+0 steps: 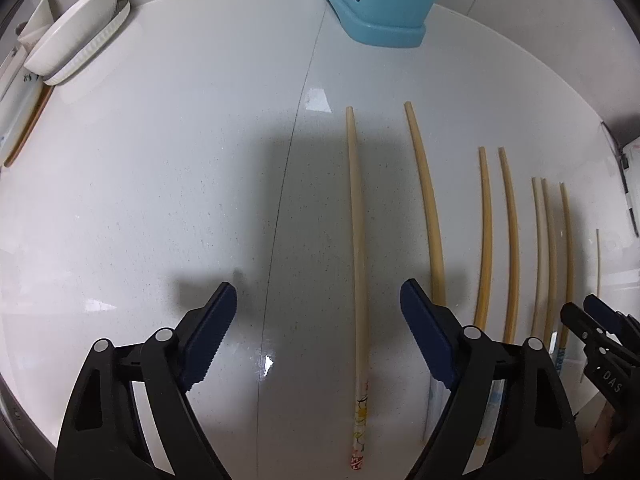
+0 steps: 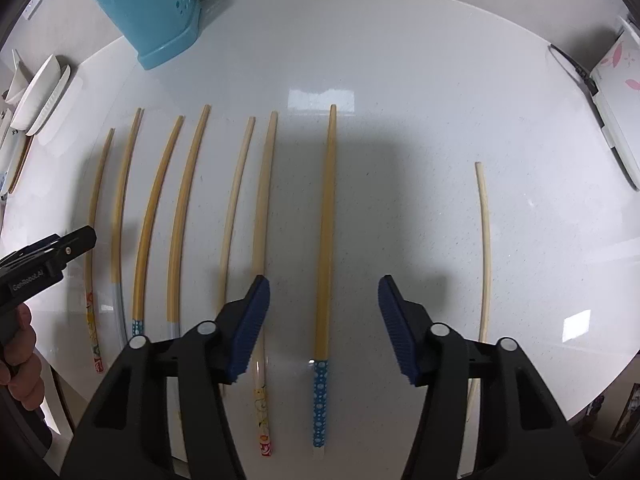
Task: Organize utensils
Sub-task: 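Grasp the printed-tip chopstick with the left gripper while the right grasps the blue-dotted one, then carry both chopsticks to the blue holder while the left gripper drops its chopstick inside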
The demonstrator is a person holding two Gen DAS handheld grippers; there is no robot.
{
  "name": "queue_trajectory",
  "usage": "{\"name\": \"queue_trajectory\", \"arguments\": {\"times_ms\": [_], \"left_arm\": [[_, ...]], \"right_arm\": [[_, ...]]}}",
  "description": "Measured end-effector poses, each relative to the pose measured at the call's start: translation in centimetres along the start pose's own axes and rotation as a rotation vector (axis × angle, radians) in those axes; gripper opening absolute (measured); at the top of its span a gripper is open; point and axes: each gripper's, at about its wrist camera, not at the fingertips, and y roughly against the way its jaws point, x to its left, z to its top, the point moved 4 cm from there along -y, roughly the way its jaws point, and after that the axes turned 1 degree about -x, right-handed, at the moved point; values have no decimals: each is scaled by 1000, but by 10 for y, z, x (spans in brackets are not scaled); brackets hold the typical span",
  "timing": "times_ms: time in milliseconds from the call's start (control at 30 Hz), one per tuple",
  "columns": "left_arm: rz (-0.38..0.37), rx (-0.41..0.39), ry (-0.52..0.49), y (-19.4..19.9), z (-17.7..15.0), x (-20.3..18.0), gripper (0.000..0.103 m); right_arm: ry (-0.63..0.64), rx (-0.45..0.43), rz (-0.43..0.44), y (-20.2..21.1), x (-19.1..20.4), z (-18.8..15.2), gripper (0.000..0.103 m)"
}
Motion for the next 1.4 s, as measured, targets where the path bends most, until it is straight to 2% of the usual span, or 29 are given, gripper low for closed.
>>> {"name": "queue_trajectory", "arguments": {"times_ms": [167, 267, 367, 467, 500, 533, 1000, 1400], "left_arm": [[26, 16, -32, -2, -5, -5, 71], [45, 27, -48, 0, -9, -12, 61], [45, 44, -56, 4, -13, -22, 44], [30, 67, -37, 6, -13, -28, 23], [22, 75, -31, 6, -12, -30, 6], [17, 82, -28, 6, -12, -31, 6], [-18, 57, -27, 18, -8, -24, 6], [-44, -30, -26, 59, 1, -12, 6]], "right_arm": [[-7, 30, -10, -6, 0, -2, 40], [-8, 35, -15, -9, 0, 0, 34], [-5, 37, -23, -10, 2, 1, 28], [-9, 39, -32, -10, 4, 0, 19], [-13, 41, -31, -11, 4, 0, 11], [-12, 42, -31, -11, 3, 1, 7], [-34, 25, 1, -2, -6, 12, 6], [-48, -68, 43, 30, -4, 22, 6]]}}
